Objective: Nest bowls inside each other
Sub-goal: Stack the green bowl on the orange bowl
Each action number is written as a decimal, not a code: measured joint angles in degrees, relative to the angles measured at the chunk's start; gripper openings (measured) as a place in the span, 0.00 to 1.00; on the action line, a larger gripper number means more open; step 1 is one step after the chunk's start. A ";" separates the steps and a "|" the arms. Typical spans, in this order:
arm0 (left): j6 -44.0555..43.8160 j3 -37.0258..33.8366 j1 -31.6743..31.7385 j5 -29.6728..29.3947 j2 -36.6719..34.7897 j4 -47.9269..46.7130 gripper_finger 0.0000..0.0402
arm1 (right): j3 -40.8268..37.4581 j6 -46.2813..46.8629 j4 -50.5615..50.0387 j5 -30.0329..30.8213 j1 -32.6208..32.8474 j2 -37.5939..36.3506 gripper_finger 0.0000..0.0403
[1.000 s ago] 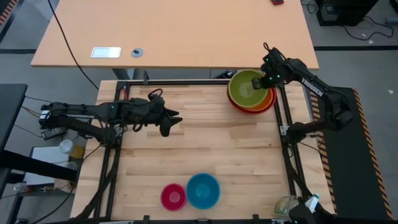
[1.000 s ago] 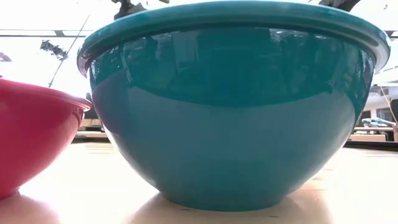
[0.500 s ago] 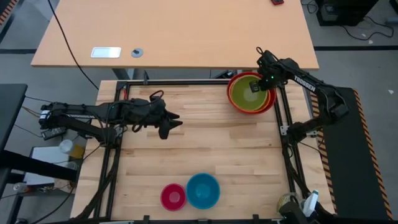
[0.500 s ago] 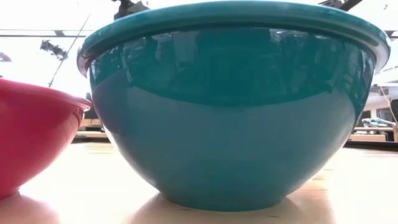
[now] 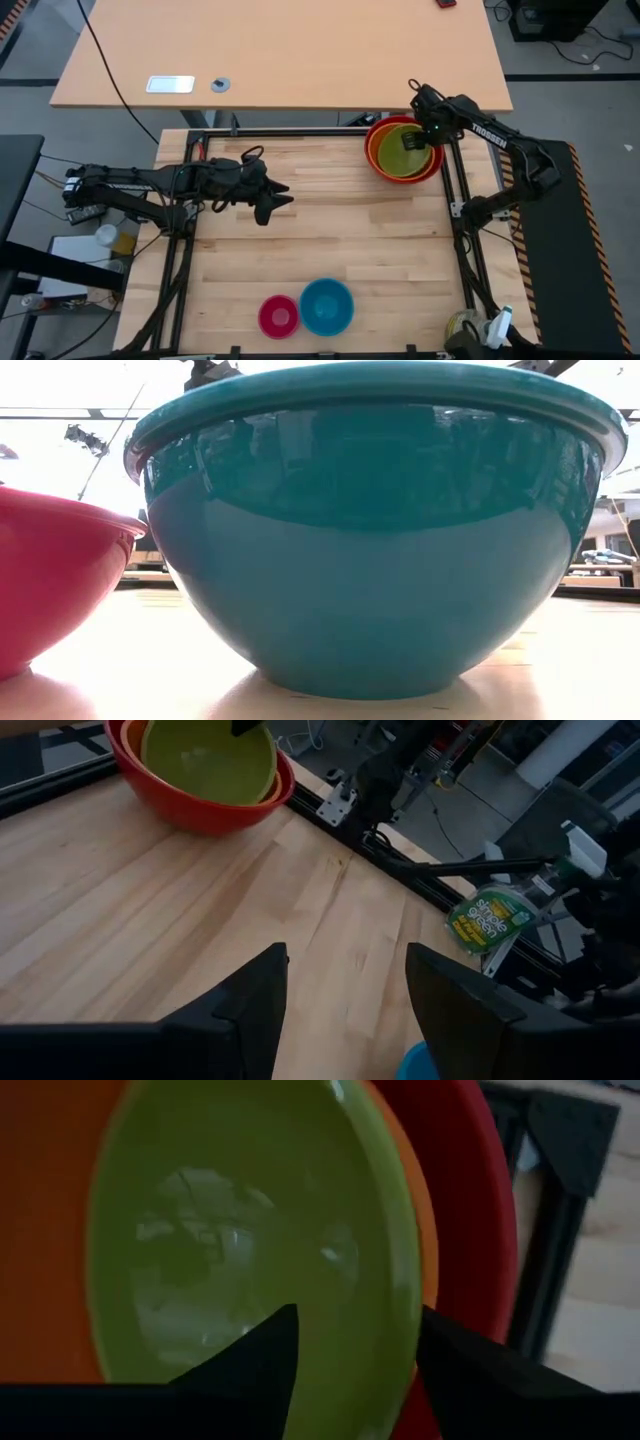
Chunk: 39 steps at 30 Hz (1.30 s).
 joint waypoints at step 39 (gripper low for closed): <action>1.90 0.00 0.00 2.93 0.00 -0.04 0.51 | 0.02 9.51 -16.15 -7.15 11.12 -4.71 0.48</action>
